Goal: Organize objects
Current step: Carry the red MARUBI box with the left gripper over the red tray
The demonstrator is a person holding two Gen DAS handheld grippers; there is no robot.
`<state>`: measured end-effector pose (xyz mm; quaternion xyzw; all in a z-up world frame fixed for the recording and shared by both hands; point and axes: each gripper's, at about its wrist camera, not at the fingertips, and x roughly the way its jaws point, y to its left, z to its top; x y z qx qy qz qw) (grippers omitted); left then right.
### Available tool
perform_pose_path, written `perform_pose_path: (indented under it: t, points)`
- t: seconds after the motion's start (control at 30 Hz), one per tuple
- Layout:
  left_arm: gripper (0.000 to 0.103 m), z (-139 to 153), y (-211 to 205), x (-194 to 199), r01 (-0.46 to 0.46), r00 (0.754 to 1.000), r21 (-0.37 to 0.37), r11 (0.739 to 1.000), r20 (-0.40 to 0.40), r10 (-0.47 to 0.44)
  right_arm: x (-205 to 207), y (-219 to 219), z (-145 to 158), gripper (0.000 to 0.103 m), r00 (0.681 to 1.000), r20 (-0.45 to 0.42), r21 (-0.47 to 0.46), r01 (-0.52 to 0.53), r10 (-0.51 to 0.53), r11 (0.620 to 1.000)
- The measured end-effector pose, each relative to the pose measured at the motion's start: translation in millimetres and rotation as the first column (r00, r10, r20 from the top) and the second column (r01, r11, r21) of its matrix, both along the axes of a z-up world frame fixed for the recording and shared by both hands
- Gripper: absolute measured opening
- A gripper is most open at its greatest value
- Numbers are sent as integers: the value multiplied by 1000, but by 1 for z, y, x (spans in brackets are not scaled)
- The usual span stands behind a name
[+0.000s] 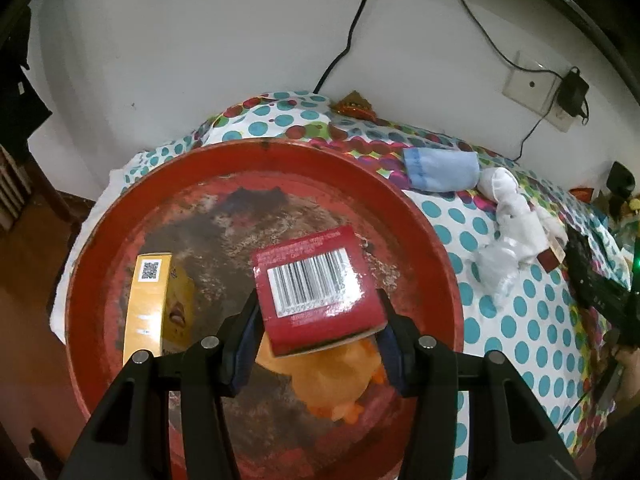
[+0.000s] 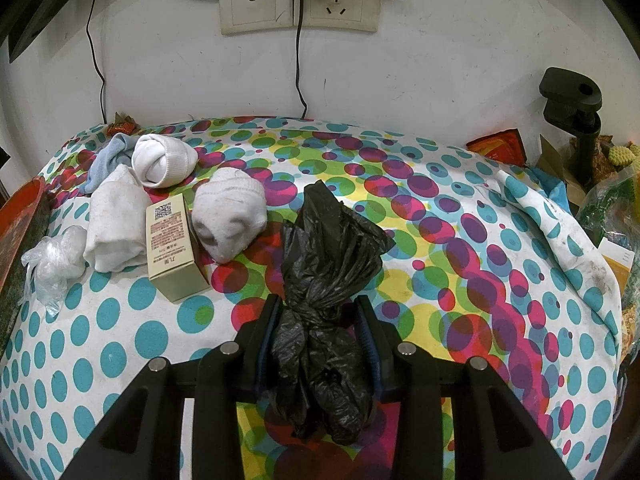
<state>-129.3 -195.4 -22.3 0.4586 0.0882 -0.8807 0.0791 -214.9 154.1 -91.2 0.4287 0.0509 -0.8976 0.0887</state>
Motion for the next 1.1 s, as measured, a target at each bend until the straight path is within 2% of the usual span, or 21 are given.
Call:
perform_pose_path:
  t: [0.2,0.33,0.53,0.73,0.97,1.1]
  points:
    - [46,1,-7,-4,-14,1000,17,1000,-9,14,1,-2,0,38,1000,0,0,1,-1,1000]
    - [42,0,-10,-11,-21,1000,-16,1000,-5,21,1,-2,0,38,1000,0,0,2,-2,1000]
    - [42,-1,-22,-16,-48,999,-22,999,-8,47,2,-4,0,38,1000,0,1,3,-3,1000]
    - [42,-12,-40,-24,-99,995,4,995,22,99,2,-4,0,38,1000,0,2,4,-4,1000]
    - [42,-23,-58,-28,-149,988,-26,989,41,150,3,-6,1,38,1000,0,2,5,-5,1000]
    - [42,-30,-68,-27,-175,983,-16,984,51,176,3,-6,1,38,1000,0,2,5,-5,1000]
